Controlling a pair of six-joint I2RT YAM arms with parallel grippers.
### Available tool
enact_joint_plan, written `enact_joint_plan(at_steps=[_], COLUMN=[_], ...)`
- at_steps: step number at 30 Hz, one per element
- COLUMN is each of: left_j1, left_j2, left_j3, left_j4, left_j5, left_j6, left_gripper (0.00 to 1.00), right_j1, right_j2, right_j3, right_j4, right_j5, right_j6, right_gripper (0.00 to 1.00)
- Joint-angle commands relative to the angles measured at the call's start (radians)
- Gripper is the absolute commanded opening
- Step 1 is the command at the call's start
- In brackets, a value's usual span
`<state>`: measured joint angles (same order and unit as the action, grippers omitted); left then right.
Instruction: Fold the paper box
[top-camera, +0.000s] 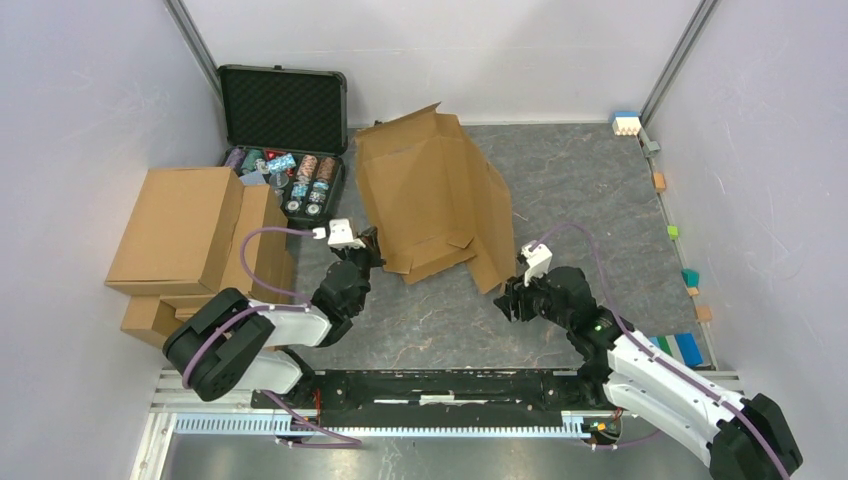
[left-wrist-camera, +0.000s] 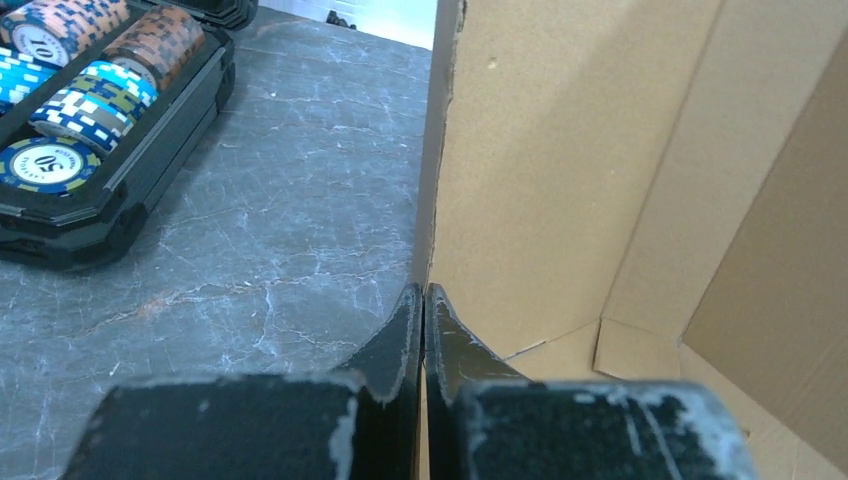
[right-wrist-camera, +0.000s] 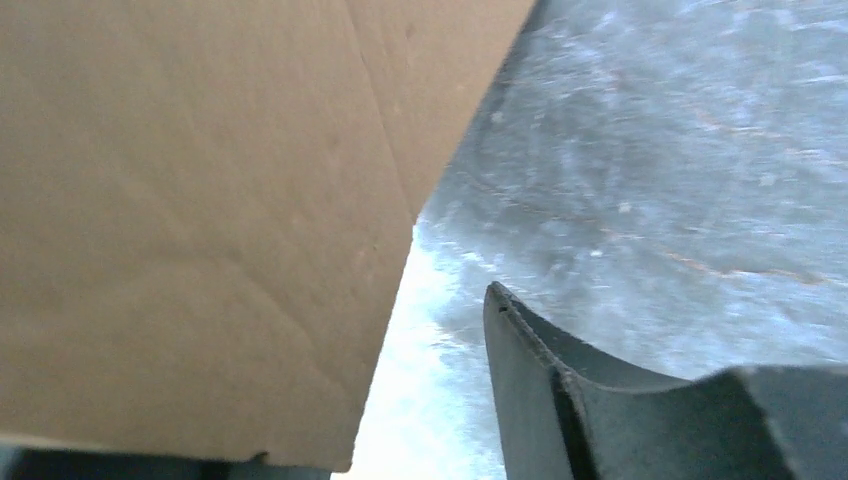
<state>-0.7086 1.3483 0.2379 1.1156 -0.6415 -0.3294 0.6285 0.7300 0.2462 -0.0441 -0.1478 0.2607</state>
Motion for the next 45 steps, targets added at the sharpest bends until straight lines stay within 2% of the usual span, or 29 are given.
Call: enact_joint_plan(at_steps=[1, 4, 11, 12, 20, 25, 28, 30, 36, 38, 43, 45], left_j1=[-0.005, -0.009, -0.031, -0.033, -0.052, -0.062, -0.068, -0.072, -0.072, -0.072, -0.071, -0.069], left_j2=[0.023, 0.023, 0.028, 0.027, 0.025, 0.028, 0.033, 0.031, 0.025, 0.017, -0.029, -0.052], left_j3=[-0.007, 0.004, 0.024, 0.024, 0.023, 0.027, 0.028, 0.028, 0.020, 0.014, 0.030, 0.048], left_j4=[0.130, 0.131, 0.143, 0.145, 0.166, 0.171, 0.179, 0.181, 0.182, 0.177, 0.057, -0.007], left_j5=[0.051, 0.084, 0.108, 0.105, 0.078, 0.069, 0.067, 0.065, 0.062, 0.065, 0.052, 0.051], left_j6=[0.112, 0.154, 0.257, 0.266, 0.326, 0.365, 0.370, 0.373, 0.357, 0.339, 0.240, 0.213], left_gripper=[0.02, 0.02, 0.02, 0.02, 0.02, 0.02, 0.02, 0.02, 0.04, 0.07, 0.16, 0.23], right_j1=[0.007, 0.006, 0.006, 0.006, 0.005, 0.005, 0.005, 0.005, 0.004, 0.005, 0.005, 0.005], right_j2=[-0.004, -0.002, -0.055, -0.063, -0.066, -0.128, -0.141, -0.142, -0.138, -0.140, -0.204, -0.241], right_j3=[0.039, 0.038, 0.047, 0.052, 0.131, 0.177, 0.225, 0.252, 0.255, 0.237, 0.160, 0.124], right_j4=[0.077, 0.093, 0.081, 0.079, 0.100, 0.112, 0.098, 0.090, 0.058, 0.047, 0.021, 0.034], right_j5=[0.189, 0.214, 0.319, 0.335, 0.394, 0.350, 0.313, 0.302, 0.309, 0.325, 0.318, 0.300], right_j6=[-0.039, -0.035, -0.050, -0.057, -0.109, -0.154, -0.167, -0.165, -0.172, -0.178, -0.210, -0.214], right_gripper=[0.59, 0.63, 0.96, 0.98, 0.98, 0.97, 0.91, 0.82, 0.16, 0.00, 0.00, 0.00])
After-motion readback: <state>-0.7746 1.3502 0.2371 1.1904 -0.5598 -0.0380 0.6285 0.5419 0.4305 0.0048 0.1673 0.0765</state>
